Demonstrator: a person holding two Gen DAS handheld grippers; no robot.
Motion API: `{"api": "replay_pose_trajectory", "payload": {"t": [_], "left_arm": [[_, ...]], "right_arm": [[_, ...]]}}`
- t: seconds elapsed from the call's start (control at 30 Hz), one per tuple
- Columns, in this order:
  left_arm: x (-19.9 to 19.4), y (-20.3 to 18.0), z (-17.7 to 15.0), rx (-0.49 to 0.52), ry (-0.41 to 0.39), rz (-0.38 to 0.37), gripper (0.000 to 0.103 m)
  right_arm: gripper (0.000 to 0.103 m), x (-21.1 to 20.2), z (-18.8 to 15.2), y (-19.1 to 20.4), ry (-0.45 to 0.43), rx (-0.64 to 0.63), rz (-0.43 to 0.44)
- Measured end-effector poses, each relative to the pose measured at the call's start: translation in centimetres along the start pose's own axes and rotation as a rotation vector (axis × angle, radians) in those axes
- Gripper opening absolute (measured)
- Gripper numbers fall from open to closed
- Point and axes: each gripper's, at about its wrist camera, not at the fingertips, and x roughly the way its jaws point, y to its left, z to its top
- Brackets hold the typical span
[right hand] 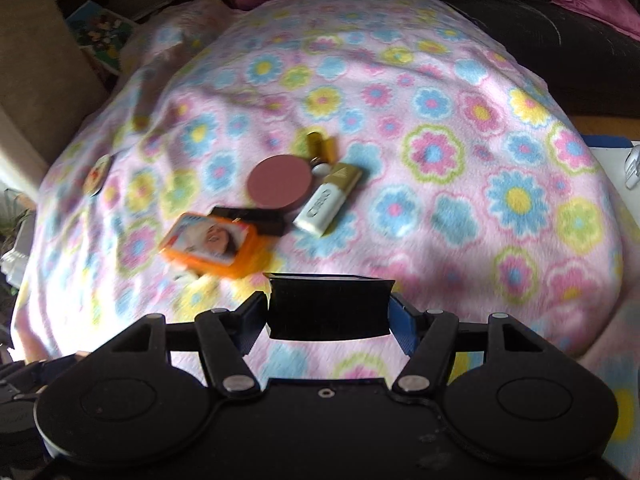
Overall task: Organize rigid objects
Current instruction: 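Carry the lipstick and black compact over the basket and lower them in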
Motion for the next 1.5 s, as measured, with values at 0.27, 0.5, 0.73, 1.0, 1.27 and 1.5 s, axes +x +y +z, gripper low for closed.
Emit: {"api": "replay_pose_trajectory", "payload": {"t": [0.27, 0.5, 0.73, 1.0, 1.27, 1.5], "left_arm": [[-2.9, 0.3, -5.1, 0.005, 0.013, -0.011, 0.066], [-4.9, 0.2, -9.3, -0.005, 0.014, -0.044, 0.066], [-4.8, 0.9, -10.9, -0.049, 0.009, -0.025, 0.066], [-3.7, 0.9, -11.2, -0.06, 0.061, -0.035, 0.066], [-3.7, 0.4, -11.3, -0.029, 0.06, -0.011, 0.066], [-3.6, -0.1, -11.3, 0.005, 0.059, 0.01, 0.066]], "right_arm": [[0.065, -4.0, -6.7, 1.2, 0.039, -0.043, 0.002], [0.065, -7.1, -11.9, 1.7, 0.065, -0.071, -0.034], [0.065, -9.4, -15.0, 2.7, 0.039, -0.127, -0.072], [0.065, -8.5, -15.0, 3.0, 0.07, -0.148, -0.075], [0.065, -8.5, -15.0, 3.0, 0.076, -0.161, -0.053], [0.065, -8.4, -14.9, 3.0, 0.079, -0.153, -0.042]]}}
